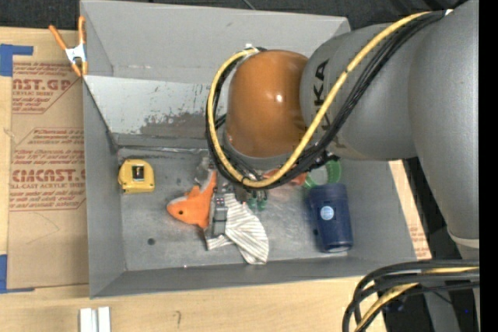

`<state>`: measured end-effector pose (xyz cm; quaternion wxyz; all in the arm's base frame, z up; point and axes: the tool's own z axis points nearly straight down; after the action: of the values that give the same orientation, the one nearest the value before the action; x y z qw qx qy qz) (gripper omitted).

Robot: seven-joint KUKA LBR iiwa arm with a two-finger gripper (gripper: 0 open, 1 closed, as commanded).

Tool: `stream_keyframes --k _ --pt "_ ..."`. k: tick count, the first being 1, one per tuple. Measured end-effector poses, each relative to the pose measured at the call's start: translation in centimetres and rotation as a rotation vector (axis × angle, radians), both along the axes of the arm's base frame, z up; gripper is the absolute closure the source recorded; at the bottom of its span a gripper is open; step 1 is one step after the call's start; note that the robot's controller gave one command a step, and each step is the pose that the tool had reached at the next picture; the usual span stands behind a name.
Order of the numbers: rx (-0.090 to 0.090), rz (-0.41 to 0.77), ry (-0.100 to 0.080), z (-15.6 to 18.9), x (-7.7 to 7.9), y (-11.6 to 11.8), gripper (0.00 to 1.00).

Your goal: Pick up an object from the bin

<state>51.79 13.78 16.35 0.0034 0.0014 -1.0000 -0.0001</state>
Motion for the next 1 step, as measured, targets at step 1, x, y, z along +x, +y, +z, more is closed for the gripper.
stream_keyframes --k 1 --pt "0.000 -0.001 -0.001 0.16 -0.02 -0.03 0.00"
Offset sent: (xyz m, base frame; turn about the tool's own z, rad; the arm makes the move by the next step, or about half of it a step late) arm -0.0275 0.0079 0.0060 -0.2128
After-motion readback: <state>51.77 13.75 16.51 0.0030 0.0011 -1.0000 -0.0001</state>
